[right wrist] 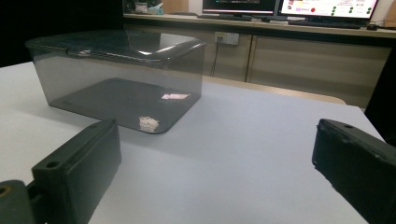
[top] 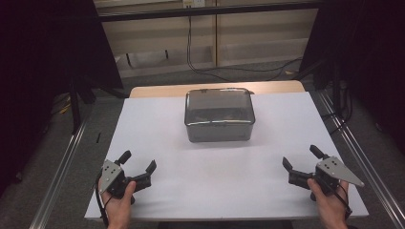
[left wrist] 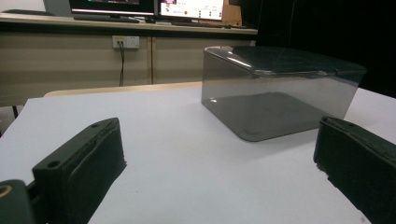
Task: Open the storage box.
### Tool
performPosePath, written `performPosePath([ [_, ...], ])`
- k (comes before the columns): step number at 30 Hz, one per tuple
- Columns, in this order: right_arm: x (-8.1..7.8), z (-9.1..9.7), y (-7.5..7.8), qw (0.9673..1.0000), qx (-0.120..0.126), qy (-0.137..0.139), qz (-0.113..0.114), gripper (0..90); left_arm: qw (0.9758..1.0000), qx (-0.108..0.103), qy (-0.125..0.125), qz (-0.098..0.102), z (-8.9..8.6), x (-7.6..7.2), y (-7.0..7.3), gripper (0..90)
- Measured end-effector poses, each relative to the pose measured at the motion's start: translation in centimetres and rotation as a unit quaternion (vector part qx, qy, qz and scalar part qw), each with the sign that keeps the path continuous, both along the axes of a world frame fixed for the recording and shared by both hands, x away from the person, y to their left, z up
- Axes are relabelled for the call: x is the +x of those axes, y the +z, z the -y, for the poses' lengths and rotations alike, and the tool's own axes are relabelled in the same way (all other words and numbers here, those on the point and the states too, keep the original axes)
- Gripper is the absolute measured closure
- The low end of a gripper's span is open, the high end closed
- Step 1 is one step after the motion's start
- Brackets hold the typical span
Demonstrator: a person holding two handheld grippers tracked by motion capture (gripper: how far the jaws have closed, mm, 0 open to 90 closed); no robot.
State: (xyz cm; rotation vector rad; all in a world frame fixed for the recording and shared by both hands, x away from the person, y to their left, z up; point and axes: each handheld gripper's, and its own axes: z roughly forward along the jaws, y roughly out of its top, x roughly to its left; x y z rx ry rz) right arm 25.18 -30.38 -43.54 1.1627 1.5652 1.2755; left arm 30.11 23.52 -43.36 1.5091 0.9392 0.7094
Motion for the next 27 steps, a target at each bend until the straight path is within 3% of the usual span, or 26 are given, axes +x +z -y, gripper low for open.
performPosePath([
  [7,0.1,-0.2,-0.1,0.9999,0.001,0.013,0.0,1.1,0.9999,0.0,0.003,-0.011,0.0,0.2,-0.1,2.3],
  [10,0.2,-0.4,-0.1,0.9997,0.002,0.022,-0.007,1.5,0.9996,-0.013,0.006,-0.024,-0.1,0.3,-0.3,2.9],
  [18,0.4,-0.6,-0.3,0.9989,0.014,0.041,-0.019,1.1,0.9999,-0.003,-0.001,-0.014,0.1,0.2,-0.2,2.6],
  [22,0.4,-0.9,-0.3,0.9981,0.003,0.057,-0.023,1.2,0.9998,0.004,-0.007,-0.018,0.0,0.1,-0.2,2.7],
  [27,0.4,-1.5,-0.3,0.9972,0.005,0.072,-0.019,1.2,0.9998,0.005,-0.012,-0.015,0.2,-0.2,-0.2,2.9],
])
